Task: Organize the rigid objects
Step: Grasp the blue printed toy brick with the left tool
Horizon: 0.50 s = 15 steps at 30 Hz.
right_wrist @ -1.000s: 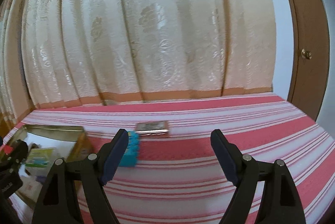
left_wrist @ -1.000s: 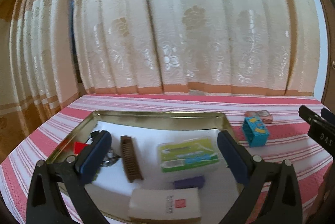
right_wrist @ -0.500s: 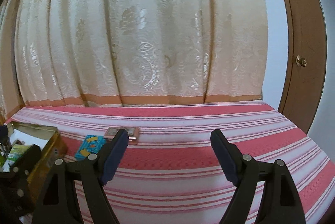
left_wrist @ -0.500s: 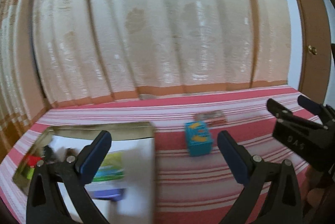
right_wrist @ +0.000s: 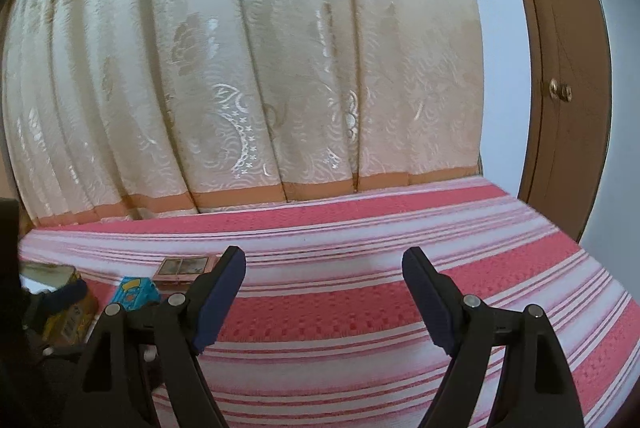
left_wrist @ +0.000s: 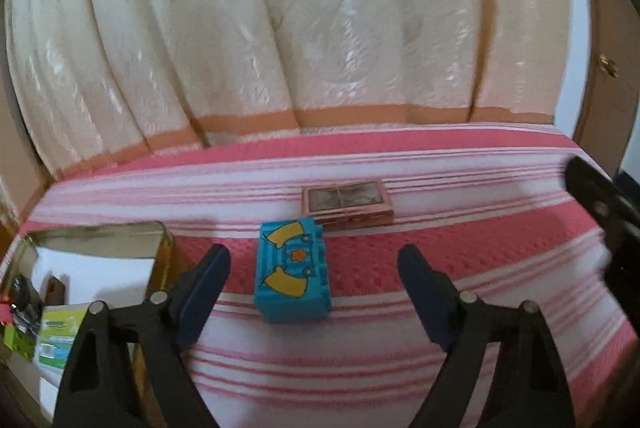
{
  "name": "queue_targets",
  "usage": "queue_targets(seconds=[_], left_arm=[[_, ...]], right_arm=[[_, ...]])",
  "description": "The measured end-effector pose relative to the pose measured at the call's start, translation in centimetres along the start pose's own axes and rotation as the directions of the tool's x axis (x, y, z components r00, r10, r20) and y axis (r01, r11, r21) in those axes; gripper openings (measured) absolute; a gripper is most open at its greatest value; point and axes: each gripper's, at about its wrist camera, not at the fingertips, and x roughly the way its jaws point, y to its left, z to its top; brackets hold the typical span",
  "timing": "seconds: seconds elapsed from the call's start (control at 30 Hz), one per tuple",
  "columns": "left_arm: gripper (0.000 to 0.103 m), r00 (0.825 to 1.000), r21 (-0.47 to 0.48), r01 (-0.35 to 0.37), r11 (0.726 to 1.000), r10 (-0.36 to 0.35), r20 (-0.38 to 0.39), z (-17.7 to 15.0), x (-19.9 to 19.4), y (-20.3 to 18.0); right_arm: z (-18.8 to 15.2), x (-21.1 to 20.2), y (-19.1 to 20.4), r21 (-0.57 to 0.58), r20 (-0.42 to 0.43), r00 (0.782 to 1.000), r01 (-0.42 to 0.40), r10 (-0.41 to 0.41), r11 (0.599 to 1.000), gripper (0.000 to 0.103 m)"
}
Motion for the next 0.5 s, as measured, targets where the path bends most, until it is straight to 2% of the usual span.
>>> queue_targets(seconds=[0.1, 0.27, 0.3, 0.43, 0.47, 0.5], left_arm=[[0.076, 0.996, -0.043, 0.015, 0.999, -0.019, -0.084, 0.3, 2.1, 0.3], [0.074, 0.983, -0.117, 0.026, 0.993, -0.047, -0.178, 0.2, 4.2, 1.0], [0.071, 0.977, -0.132, 0.042, 0.99, -0.068, -0.202, 0.1, 4.7, 1.1], [0.066, 0.975, -0.127, 0.048, 0.991, -0.074, -0.211, -0.1, 4.7, 0.7], [0.061, 0.976, -0.131, 0.052, 0.99, -0.078, -0.205, -0.1, 4.5, 0.7], [0.046, 0.977, -0.139, 0.058, 0.989, -0.085, -0.198, 0.0, 4.5, 0.9]], right_arm=[[0.0, 0.1, -0.5, 0.027, -0.011, 1.0, -0.007, 0.007, 1.0, 0.083], [-0.2, 0.1, -0.5, 0.032, -0.019, 1.0, -0.019, 0.02, 0.999, 0.083], [-0.3, 0.1, -0.5, 0.031, -0.021, 1.0, -0.021, 0.021, 0.999, 0.083], [-0.6, 0.2, -0.5, 0.031, -0.032, 0.999, -0.024, 0.025, 0.999, 0.083], [-0.7, 0.3, -0.5, 0.029, -0.035, 0.999, -0.022, 0.023, 0.999, 0.083], [-0.7, 0.3, -0.5, 0.029, -0.036, 0.999, -0.02, 0.021, 0.999, 0.083]])
